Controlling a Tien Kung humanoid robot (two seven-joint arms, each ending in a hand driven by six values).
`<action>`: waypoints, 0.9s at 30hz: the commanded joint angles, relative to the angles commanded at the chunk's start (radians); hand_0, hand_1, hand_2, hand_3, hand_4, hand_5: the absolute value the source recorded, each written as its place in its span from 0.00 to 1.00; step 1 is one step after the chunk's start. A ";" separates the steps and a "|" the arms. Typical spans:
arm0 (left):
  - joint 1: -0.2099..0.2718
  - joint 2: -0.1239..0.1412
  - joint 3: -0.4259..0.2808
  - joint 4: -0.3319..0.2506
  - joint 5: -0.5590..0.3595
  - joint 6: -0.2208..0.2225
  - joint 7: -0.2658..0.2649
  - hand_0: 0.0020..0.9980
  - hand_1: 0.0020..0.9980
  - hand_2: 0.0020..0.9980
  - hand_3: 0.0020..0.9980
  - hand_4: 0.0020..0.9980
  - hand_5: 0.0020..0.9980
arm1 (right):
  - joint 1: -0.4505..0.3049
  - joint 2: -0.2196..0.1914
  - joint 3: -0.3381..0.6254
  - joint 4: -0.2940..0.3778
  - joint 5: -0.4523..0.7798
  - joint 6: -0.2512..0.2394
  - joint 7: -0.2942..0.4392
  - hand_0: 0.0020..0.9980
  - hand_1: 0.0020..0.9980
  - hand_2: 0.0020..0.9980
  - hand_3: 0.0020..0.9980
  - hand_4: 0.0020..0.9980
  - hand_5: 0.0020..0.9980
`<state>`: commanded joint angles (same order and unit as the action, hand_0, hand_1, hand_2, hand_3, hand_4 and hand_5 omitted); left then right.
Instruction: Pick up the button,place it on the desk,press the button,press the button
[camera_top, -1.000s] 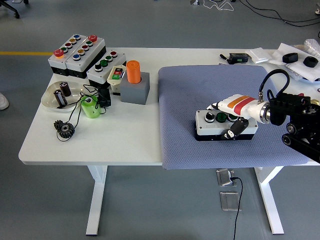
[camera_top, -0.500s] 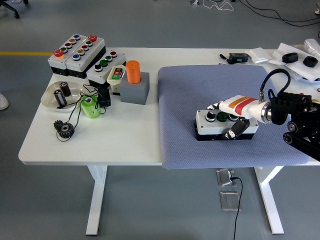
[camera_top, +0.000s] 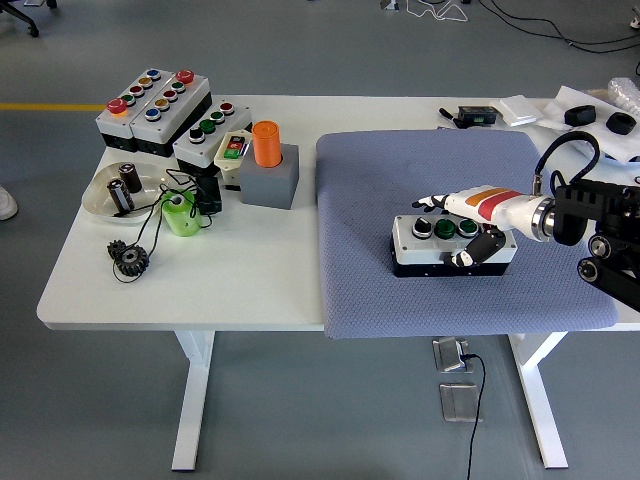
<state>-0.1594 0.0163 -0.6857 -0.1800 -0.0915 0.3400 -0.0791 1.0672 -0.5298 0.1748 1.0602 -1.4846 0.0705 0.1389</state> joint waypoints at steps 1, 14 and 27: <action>0.000 0.000 -0.001 0.000 0.001 0.000 0.000 0.66 0.70 0.73 0.51 0.32 0.98 | -0.004 -0.010 0.010 0.017 0.010 0.007 -0.006 0.88 0.82 0.92 0.99 0.79 0.09; -0.003 0.003 -0.005 0.000 -0.001 -0.002 -0.005 0.66 0.70 0.73 0.51 0.32 0.98 | -0.140 -0.205 0.271 0.226 0.203 -0.156 -0.073 0.51 0.36 0.47 0.79 0.71 0.30; -0.003 0.003 -0.006 0.000 0.004 0.000 -0.003 0.66 0.70 0.73 0.51 0.32 0.98 | -0.216 -0.320 0.255 0.292 0.343 -0.061 -0.198 0.04 0.00 0.13 0.72 0.64 0.37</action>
<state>-0.1621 0.0193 -0.6922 -0.1800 -0.0875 0.3400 -0.0816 0.8514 -0.8496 0.4294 1.3525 -1.1412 0.0098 -0.0592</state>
